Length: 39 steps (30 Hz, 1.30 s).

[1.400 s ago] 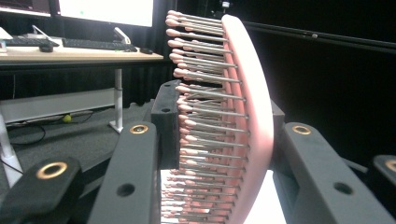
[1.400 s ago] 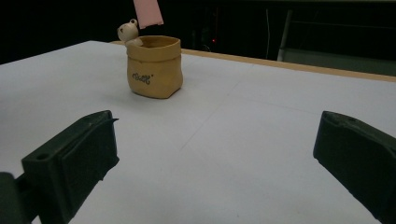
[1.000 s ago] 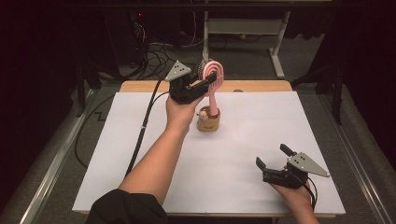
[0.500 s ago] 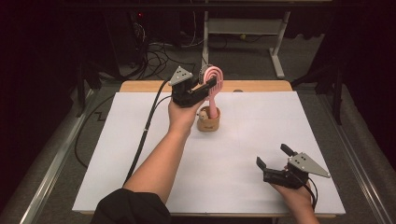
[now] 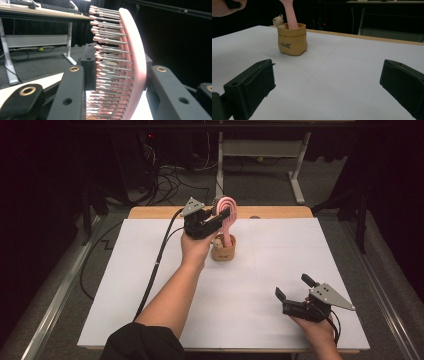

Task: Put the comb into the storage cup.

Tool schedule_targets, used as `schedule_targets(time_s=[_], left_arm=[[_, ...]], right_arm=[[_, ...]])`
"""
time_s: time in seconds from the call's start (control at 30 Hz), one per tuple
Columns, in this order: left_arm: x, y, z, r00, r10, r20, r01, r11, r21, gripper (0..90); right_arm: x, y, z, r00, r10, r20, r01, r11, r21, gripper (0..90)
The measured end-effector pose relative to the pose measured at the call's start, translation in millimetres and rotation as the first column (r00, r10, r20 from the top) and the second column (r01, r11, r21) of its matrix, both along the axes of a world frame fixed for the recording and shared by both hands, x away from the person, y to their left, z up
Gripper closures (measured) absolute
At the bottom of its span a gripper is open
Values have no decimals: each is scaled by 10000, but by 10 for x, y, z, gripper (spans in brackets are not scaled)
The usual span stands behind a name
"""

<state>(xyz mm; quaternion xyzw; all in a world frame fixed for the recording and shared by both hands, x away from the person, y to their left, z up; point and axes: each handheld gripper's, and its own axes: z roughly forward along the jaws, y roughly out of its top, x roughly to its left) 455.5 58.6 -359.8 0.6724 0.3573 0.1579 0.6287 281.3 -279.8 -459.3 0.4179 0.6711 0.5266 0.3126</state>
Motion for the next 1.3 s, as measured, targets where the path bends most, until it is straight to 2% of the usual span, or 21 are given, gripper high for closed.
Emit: schedule_targets(time_s=[0.13,0.2,0.33,0.53,1.3], left_arm=[[-6,-3,-24,10000,-47,-21,47,10000,30,636],[-7,-6,-43,10000,-84,-31,83,9999,-107,636],[2,-5,-75,9999,-46,-95,45,10000,-26,636],[12,7,-127,9998,-122,-182,118,9997,-222,637],[18,-30,-152,9997,-164,-196,159,9996,-246,635]], right_arm=[[-6,-1,5,10000,-28,35,28,10000,7,4],[-4,1,3,10000,-25,26,25,10000,-19,4],[-3,6,2,10000,-16,11,16,10000,-25,4],[-6,6,-3,10000,5,-11,-5,10000,-53,4],[-17,13,-10,10000,73,-26,-73,9999,-94,4]])
